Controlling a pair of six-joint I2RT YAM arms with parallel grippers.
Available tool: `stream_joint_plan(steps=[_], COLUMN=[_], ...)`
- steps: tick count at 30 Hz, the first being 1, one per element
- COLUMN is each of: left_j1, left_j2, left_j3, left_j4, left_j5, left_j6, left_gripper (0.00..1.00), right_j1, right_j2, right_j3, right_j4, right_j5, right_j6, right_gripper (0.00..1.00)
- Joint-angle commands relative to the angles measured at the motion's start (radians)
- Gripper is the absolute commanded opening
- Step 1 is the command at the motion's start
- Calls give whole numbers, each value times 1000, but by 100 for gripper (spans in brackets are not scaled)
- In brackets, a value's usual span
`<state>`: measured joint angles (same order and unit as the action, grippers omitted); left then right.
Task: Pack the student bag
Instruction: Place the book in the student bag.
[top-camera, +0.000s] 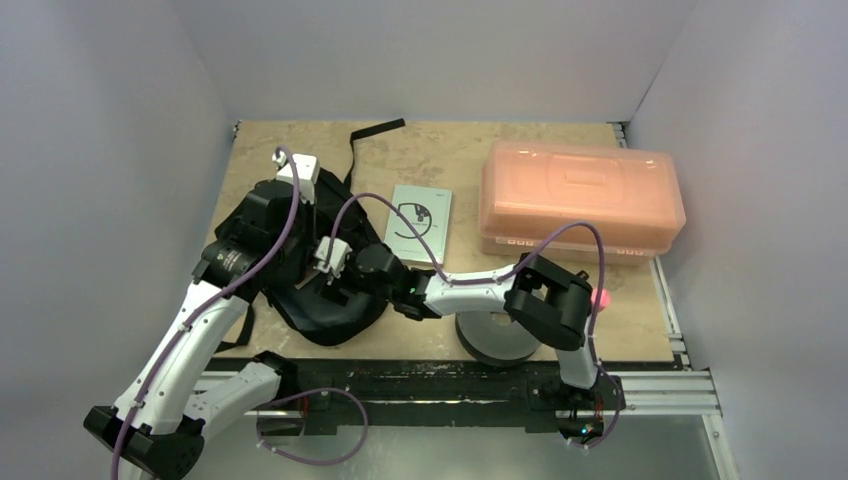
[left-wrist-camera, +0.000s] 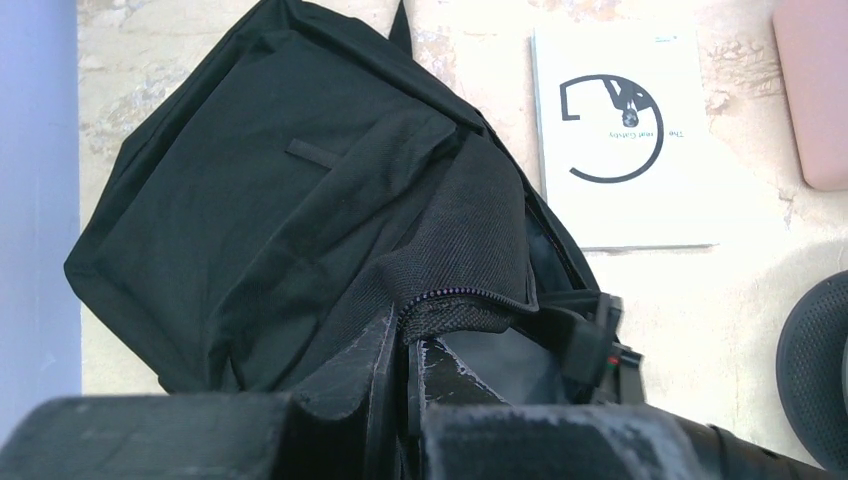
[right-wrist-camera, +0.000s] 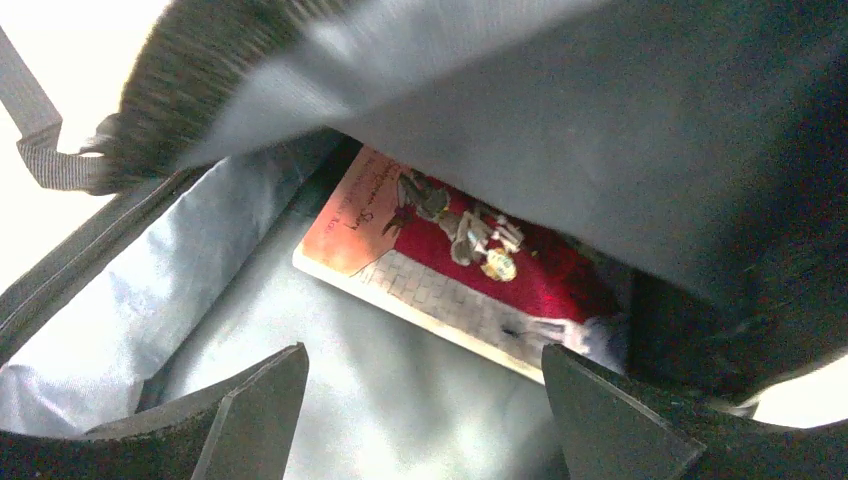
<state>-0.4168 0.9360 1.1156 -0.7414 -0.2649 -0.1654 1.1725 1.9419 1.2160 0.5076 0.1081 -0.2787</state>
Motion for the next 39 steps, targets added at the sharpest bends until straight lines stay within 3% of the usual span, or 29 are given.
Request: stream_joint_plan(steps=[1, 3, 4, 6, 10, 14, 20, 23, 27, 34, 39], left_j1=[3, 3, 3, 3, 3, 3, 3, 3, 3, 3, 3], left_j2=[-12, -12, -12, -12, -21, -22, -16, -12, -6, 11, 59], left_j3=[19, 18, 19, 18, 18, 16, 15, 13, 19, 26, 50], left_j4=[75, 76, 75, 74, 76, 80, 81, 82, 77, 61, 14], left_j5=[18, 16, 16, 15, 17, 26, 36, 28, 30, 5, -51], left_j6=[-12, -13, -13, -13, -15, -20, -24, -22, -20, -16, -21], left_gripper=[0, 0, 0, 0, 0, 0, 0, 0, 0, 0, 0], right_j1=[-5, -5, -6, -10, -13, -13, -25, -49, -33, 42, 50], right_j2=[82, 130, 152, 180, 253, 358, 509, 512, 351, 63, -147], right_j3=[78, 119, 136, 151, 187, 298, 522, 574, 365, 33, -152], right_j4=[25, 13, 0, 12, 80, 118, 176, 95, 95, 91, 152], right_j5=[30, 59, 76, 104, 187, 244, 369, 334, 226, 121, -99], right_j6=[225, 298, 411, 422, 386, 294, 169, 196, 244, 245, 251], right_gripper=[90, 90, 74, 67, 38, 36, 42, 47, 55, 79, 90])
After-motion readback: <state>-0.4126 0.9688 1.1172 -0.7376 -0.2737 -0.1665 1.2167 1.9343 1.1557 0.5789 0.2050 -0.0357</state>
